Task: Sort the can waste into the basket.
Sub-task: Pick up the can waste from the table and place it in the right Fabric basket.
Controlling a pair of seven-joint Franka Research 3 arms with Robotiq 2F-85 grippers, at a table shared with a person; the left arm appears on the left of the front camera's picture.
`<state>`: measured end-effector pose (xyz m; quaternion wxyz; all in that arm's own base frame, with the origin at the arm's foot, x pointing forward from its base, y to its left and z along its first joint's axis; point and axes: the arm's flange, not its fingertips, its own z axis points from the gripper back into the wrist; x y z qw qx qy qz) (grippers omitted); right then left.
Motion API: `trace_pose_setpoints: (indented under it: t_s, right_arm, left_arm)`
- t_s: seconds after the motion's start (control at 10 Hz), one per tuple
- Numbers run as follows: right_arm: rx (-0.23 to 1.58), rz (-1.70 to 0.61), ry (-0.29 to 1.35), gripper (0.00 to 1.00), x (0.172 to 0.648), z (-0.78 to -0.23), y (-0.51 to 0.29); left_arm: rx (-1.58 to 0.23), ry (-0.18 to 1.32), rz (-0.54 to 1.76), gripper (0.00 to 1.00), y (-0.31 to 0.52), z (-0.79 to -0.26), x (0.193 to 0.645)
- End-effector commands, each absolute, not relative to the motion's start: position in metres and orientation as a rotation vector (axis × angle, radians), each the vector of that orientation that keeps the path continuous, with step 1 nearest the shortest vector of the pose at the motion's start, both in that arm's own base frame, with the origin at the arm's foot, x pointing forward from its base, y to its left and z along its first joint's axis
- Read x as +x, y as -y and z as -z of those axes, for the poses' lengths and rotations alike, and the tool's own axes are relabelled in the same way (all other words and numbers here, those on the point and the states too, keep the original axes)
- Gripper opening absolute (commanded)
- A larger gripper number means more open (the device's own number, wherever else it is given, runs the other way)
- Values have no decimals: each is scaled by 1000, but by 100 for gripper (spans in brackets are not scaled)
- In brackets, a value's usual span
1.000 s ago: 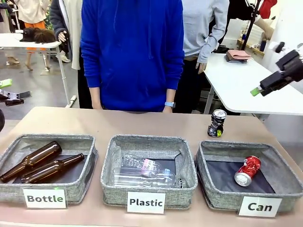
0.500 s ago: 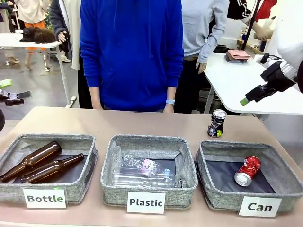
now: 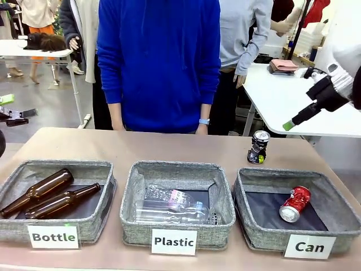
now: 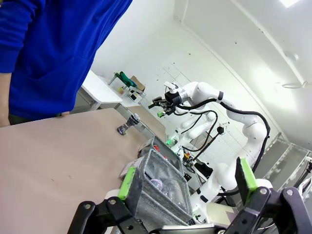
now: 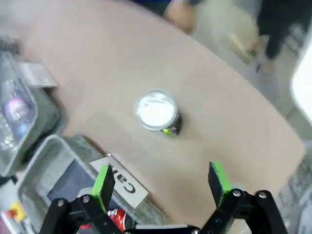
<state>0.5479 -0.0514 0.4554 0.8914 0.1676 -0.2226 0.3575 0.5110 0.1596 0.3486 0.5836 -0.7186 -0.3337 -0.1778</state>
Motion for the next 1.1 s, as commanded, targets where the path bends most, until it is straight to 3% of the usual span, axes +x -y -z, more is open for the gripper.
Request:
trace_pose_setpoints:
  t_s: [0.0, 0.4, 0.6, 1.0]
  right_arm:
    - [454, -974, 528, 100, 555, -439, 79]
    - [559, -1251, 809, 100, 557, -386, 90]
    - [699, -1332, 920, 100, 570, -345, 111]
    - [743, -1179, 964, 100, 586, -306, 137]
  left_arm:
    - [-1671, 771, 408, 100, -160, -354, 510]
    - [-1671, 771, 408, 100, -160, -354, 510]
    - [-1671, 771, 408, 100, -160, -354, 510]
    - [-1671, 771, 408, 100, -160, -354, 510]
